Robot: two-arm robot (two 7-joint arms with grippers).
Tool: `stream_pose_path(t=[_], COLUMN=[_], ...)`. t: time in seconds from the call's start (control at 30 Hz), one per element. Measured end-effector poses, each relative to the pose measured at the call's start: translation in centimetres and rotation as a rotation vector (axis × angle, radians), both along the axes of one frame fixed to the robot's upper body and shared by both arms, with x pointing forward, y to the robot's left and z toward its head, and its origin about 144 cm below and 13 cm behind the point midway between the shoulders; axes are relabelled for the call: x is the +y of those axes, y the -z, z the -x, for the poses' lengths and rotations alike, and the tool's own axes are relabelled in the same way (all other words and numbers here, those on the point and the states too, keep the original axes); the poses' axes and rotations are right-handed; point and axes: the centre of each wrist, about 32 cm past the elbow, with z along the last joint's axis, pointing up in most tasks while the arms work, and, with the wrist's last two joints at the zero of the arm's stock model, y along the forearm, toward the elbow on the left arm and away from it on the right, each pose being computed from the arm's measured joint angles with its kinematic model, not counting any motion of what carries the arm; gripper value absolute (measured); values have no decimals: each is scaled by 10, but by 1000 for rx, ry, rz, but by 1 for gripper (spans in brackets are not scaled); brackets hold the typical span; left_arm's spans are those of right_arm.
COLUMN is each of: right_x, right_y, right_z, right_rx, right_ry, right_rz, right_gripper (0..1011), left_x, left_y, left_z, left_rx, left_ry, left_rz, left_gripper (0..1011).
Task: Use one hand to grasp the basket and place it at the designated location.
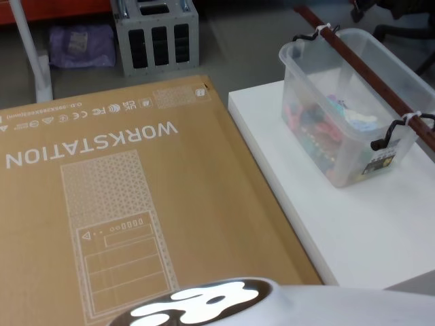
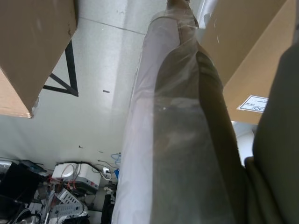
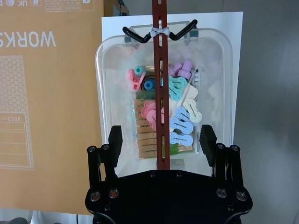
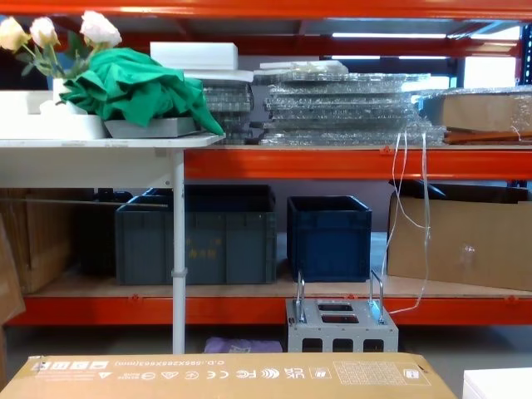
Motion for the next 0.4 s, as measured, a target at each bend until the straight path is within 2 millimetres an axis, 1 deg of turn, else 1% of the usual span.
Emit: stream_pose_path(t=[0.4], right_x=[0], right_y=[0], right_z=[0], right_rx=[0], right_ry=[0], right_rz=[0], right_gripper=[1000], left_x=[0], left_y=[0], left_z=[0], left_rx=[0], left_ry=[0], left_rz=[0], left_gripper=[0])
